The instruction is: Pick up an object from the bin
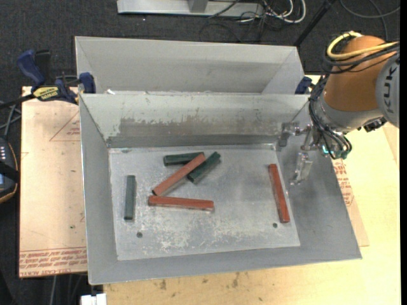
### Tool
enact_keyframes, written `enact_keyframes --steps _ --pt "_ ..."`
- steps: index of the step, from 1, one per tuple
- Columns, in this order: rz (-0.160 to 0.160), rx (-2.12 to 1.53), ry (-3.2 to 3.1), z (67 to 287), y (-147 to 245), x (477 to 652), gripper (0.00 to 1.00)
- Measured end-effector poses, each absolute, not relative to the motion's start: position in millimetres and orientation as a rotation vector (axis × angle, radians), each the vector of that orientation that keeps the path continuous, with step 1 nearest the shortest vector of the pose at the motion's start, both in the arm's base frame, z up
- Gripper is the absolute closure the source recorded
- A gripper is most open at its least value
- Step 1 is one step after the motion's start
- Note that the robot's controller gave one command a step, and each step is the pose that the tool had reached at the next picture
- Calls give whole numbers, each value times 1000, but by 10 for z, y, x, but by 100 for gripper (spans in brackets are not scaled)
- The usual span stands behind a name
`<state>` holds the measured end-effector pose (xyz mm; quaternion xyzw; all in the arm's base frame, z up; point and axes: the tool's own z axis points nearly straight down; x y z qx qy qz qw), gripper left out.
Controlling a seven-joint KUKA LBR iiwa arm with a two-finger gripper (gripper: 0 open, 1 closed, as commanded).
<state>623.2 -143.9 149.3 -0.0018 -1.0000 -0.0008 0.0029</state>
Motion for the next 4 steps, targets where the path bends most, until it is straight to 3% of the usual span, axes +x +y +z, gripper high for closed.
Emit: enact_keyframes --steps 1,2,3,4 --pt "0 -2 -3144 1543 -1436 6252 0" --pt "5 256 -3141 1253 -1407 6223 0" --pt "1 710 -3065 820 -1358 6390 0" --pt "-1 890 -3016 691 -1330 6420 100"
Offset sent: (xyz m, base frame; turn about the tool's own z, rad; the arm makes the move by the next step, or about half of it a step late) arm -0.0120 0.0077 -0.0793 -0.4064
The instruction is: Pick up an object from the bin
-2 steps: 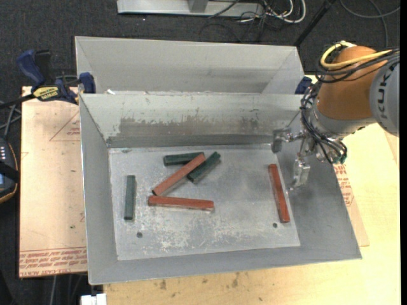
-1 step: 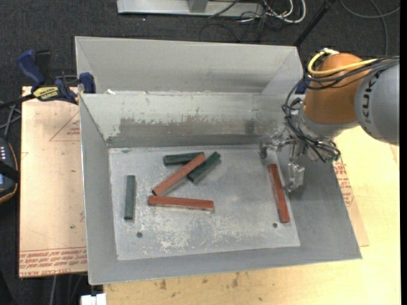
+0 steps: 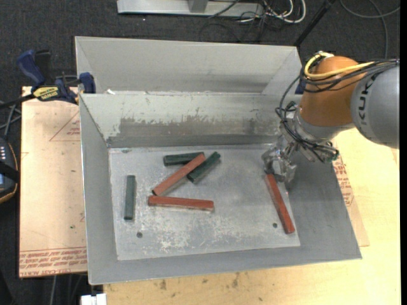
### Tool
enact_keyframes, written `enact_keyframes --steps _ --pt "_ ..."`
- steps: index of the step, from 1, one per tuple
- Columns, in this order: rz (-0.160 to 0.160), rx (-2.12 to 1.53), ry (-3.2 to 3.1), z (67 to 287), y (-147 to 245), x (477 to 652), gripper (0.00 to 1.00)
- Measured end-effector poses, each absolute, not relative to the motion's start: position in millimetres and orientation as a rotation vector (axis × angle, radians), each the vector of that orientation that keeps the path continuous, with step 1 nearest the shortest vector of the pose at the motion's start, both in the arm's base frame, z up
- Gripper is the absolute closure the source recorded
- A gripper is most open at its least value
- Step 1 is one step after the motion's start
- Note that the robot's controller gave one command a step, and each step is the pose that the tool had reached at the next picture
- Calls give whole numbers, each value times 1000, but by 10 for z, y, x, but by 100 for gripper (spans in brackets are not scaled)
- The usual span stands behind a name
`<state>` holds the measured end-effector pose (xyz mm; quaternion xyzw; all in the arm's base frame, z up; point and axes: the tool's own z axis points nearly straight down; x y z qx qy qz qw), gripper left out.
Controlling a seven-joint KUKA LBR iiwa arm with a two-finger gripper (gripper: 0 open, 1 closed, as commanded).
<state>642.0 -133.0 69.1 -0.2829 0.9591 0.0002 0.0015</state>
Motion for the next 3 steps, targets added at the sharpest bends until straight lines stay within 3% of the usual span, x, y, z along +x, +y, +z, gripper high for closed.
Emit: enact_keyframes --steps 1,2,3 --pt "1 -1019 2970 820 -1316 6356 0" --pt "1 -1074 2950 878 -1311 6329 0" --pt "1 -1671 2657 704 -990 6073 100"
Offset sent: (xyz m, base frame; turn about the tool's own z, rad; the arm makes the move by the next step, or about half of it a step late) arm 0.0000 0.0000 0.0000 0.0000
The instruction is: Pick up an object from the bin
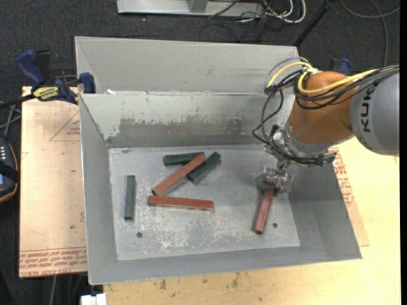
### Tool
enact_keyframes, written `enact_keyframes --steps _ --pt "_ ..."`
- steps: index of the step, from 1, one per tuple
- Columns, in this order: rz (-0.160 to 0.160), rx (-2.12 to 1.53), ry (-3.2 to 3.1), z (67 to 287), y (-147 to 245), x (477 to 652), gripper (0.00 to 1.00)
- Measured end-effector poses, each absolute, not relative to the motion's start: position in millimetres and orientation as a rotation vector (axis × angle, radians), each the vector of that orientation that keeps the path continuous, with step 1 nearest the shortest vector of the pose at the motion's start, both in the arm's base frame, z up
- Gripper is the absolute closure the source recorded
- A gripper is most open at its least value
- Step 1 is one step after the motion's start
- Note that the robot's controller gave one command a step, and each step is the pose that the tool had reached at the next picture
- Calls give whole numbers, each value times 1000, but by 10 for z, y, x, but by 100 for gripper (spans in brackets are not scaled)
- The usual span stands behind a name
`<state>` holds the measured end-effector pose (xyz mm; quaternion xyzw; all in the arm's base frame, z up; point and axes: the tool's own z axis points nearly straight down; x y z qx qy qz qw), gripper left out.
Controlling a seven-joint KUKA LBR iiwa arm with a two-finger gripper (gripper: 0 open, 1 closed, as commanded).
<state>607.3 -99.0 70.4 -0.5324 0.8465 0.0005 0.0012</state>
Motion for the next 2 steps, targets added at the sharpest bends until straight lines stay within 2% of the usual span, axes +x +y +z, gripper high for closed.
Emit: enact_keyframes --steps 1,2 --pt "2 -1670 2658 704 -991 6073 100" --pt "2 -1653 2668 2702 -1114 6020 100"
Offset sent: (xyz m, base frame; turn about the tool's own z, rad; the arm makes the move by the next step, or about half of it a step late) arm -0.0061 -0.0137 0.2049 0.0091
